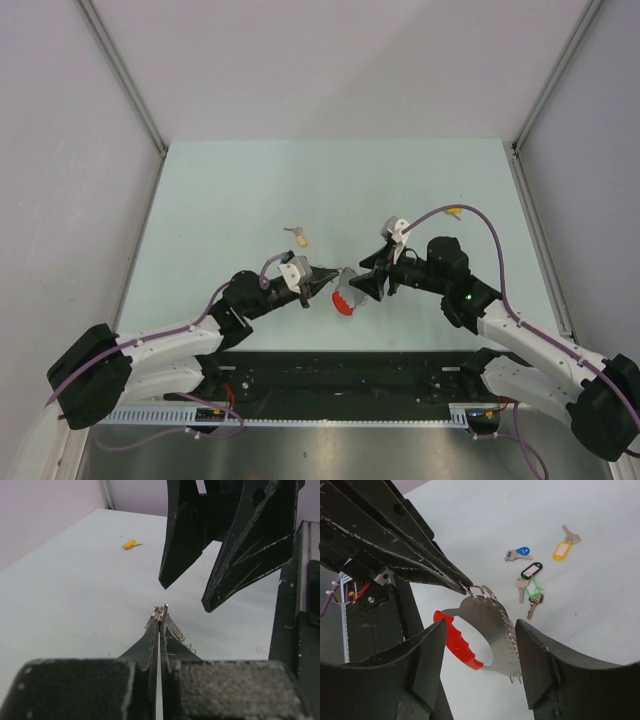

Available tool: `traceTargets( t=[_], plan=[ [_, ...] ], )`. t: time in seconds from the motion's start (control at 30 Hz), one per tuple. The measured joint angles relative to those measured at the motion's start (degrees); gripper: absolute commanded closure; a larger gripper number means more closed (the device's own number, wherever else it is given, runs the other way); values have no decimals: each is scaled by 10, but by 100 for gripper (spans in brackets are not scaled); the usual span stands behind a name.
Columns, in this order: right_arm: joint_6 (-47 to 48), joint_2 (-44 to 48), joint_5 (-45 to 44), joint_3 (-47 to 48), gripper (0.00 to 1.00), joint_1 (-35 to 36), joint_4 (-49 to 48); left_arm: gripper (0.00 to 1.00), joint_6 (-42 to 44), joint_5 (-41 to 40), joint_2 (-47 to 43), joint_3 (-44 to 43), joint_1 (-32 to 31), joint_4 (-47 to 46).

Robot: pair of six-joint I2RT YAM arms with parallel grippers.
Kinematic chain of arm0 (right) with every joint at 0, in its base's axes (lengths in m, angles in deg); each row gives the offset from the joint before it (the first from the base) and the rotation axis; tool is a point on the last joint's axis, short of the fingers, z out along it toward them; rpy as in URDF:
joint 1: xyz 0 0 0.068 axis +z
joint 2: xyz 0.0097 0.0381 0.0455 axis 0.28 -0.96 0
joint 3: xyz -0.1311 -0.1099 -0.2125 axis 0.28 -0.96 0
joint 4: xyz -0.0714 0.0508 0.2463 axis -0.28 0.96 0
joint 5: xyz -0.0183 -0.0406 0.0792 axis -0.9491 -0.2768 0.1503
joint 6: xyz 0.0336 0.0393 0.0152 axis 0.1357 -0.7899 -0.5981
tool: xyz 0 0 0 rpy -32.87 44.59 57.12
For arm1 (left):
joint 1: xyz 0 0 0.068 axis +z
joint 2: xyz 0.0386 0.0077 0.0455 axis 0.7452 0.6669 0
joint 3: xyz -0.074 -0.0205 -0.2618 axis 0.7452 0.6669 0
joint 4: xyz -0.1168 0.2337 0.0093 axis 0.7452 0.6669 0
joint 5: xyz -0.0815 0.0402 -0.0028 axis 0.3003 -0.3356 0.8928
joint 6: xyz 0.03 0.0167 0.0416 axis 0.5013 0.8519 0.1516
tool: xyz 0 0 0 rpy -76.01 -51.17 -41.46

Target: Put the keys on the keyring

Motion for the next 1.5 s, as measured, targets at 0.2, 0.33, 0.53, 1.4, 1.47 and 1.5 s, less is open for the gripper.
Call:
traceTargets(
  t=[0.2,0.33,0.53,1.4,1.47,1.5],
  plan=[
    [26,-1,12,0,54,11,-39,100,-36,16,0,7,0,-38],
    [30,-4,34,0,56,11,-61,100,-52,18,0,10,0,-53],
    [32,-21,58,0,58,13,-70,100,-69,31,0,10,0,-66],
    [53,-31,93,0,75,14,-70,100,-119,56,20,10,0,-84],
    [54,-29,95,0,79,14,-69,99,-123,56,20,10,0,-84],
    [55,-28,96,0,80,14,-69,100,-124,56,20,10,0,-84]
  ],
)
